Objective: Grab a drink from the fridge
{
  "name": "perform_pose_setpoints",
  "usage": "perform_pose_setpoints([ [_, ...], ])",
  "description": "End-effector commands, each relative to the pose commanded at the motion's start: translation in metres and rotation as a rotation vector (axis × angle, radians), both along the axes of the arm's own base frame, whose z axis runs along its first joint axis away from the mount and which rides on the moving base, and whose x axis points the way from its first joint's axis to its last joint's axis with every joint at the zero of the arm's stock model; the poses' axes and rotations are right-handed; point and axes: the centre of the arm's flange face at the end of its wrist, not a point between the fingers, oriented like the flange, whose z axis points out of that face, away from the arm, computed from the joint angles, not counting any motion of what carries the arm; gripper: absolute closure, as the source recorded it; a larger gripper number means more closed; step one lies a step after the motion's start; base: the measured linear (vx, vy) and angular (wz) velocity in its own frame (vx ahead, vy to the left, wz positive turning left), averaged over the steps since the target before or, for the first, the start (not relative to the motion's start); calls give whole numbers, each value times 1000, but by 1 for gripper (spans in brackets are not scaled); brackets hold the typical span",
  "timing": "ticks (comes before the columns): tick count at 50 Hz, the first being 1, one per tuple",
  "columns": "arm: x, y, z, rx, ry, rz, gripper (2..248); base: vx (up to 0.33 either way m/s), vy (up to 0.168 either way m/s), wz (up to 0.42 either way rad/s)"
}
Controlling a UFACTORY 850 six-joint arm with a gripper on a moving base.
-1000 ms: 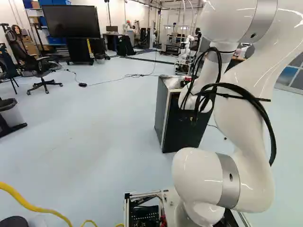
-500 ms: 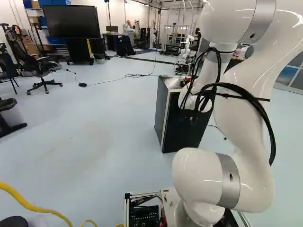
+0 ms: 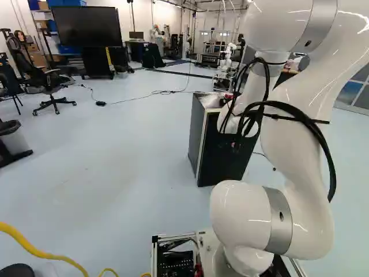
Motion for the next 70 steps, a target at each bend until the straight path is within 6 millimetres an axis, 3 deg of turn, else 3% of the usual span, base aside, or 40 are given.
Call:
perform_pose_setpoints([
  [31,-54,6,12,-6,-53,-33,3,0,0,0],
  [70,-43,5,40,-77,-378,-16,3,0,0,0],
])
